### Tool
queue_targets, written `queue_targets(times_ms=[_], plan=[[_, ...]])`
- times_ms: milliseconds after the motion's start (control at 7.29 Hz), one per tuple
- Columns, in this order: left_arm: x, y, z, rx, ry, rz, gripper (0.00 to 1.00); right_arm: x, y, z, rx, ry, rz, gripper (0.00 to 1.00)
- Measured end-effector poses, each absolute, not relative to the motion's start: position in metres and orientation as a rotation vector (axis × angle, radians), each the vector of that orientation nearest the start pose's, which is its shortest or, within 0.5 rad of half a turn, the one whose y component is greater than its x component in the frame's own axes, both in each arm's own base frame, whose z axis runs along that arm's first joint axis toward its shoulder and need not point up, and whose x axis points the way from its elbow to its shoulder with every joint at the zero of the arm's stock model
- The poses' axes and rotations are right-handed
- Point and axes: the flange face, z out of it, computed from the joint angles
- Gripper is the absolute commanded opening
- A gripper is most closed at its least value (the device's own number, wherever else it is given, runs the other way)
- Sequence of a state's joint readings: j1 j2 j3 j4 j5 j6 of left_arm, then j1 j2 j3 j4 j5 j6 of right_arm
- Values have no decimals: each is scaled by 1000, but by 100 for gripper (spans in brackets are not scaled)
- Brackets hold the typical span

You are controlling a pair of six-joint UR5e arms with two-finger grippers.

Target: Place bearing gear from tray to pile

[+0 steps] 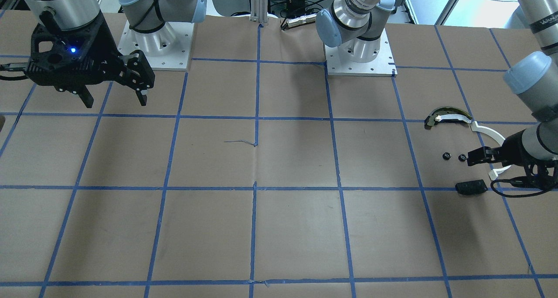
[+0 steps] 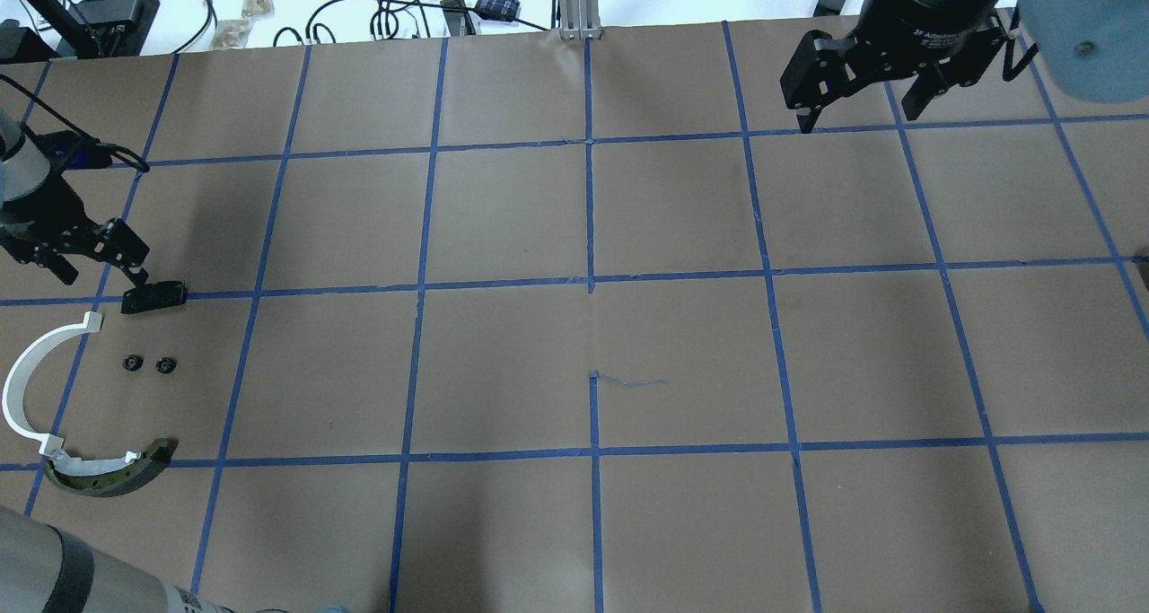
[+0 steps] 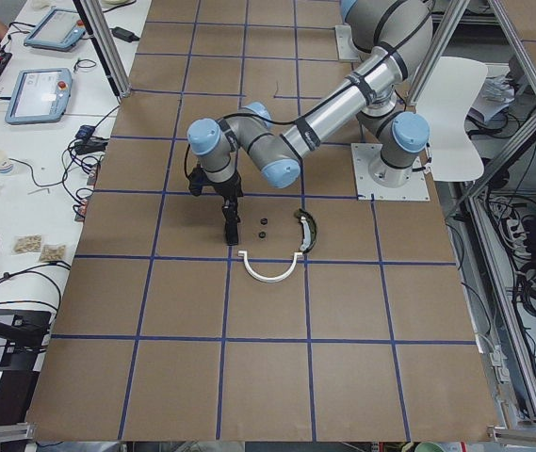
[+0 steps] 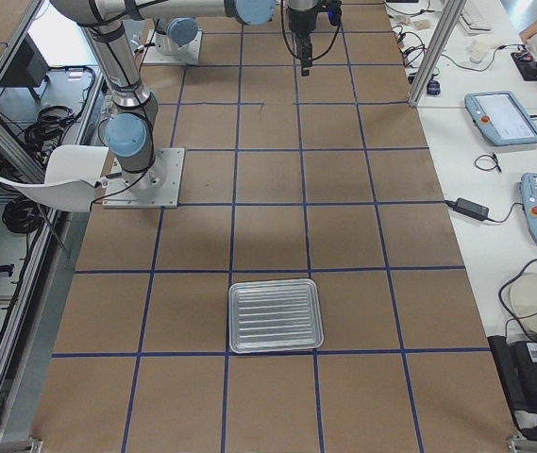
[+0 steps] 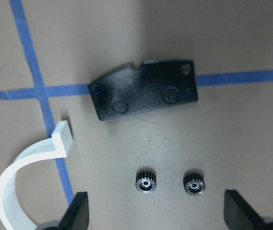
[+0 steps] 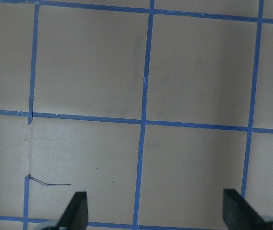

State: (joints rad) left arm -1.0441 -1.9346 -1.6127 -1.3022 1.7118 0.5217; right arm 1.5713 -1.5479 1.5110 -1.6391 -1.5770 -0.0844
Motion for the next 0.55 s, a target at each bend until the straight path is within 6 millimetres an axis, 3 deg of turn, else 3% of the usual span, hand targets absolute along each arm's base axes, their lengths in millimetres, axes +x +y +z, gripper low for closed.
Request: queue_targets(times_ms=[274,549], plan=[[107,-596,369,-36,3077,136,100,133,-511,513,-133,3145,-164,100],[24,-575,443,-33,3088,24,100,133,-511,513,-133,3145,-164,100]])
